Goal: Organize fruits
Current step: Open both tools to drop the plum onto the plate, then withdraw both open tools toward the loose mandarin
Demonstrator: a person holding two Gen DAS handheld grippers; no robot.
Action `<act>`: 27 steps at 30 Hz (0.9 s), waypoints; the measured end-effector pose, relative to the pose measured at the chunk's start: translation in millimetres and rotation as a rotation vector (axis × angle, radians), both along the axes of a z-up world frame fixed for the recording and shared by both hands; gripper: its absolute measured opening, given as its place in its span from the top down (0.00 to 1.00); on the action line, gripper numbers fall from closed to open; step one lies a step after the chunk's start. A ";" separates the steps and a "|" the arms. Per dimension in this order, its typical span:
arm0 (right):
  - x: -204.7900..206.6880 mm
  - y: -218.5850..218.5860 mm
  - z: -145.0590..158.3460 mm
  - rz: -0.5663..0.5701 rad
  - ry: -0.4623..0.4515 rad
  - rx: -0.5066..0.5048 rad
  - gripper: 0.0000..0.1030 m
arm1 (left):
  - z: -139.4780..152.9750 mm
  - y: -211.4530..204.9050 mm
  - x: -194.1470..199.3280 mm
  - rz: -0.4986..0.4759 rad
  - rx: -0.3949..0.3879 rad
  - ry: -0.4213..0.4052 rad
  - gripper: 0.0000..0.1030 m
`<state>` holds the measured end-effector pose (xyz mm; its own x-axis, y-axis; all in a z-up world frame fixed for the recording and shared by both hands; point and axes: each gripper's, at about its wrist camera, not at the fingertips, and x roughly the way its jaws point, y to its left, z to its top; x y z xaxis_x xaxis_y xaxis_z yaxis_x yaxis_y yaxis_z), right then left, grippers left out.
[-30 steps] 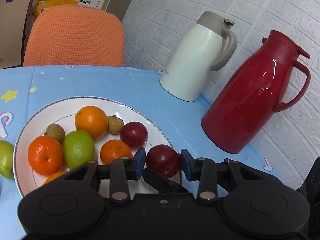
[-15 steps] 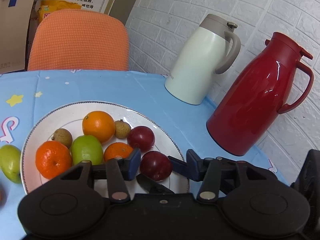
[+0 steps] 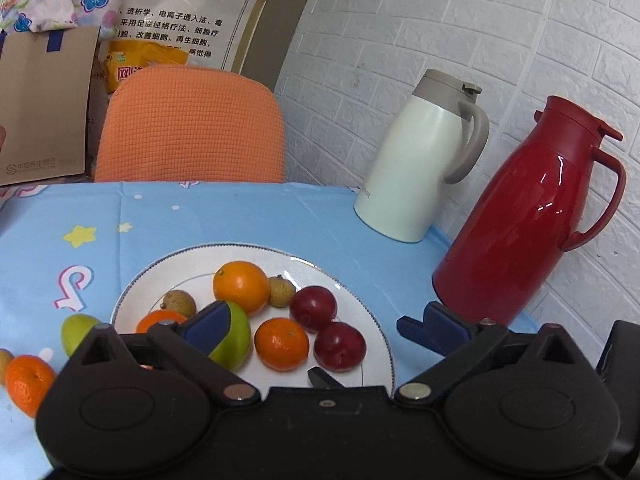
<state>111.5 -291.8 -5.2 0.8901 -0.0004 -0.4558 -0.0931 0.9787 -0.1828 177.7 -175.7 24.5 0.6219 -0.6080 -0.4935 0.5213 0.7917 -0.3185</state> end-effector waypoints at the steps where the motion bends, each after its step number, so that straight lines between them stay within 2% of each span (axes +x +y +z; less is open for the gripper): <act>1: -2.2 -1.2 0.4 0.002 0.001 0.010 0.00 | -0.9 1.8 -0.7 0.005 0.002 0.008 0.00; 9: -28.0 3.7 13.8 0.004 -0.016 0.089 0.00 | 5.8 18.6 -12.7 0.050 0.005 0.040 0.00; 12: -31.5 12.6 16.4 0.008 -0.019 0.109 0.00 | 12.9 29.4 -22.7 0.065 -0.002 0.034 0.00; 17: -47.3 18.7 24.0 0.012 -0.020 0.153 0.00 | 21.3 50.1 -44.7 0.121 0.033 0.008 0.00; 23: -64.9 27.9 19.8 0.020 -0.001 0.236 0.00 | 17.8 85.1 -76.0 0.182 0.045 -0.019 0.00; 27: -76.8 40.5 16.1 0.039 0.016 0.248 0.00 | 8.3 105.9 -94.9 0.219 0.064 -0.024 0.00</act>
<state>34.7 -251.3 10.9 0.8800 0.1475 -0.4516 -0.1328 0.9891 0.0643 82.8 -69.8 32.8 0.7477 -0.4248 -0.5104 0.3412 0.9051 -0.2536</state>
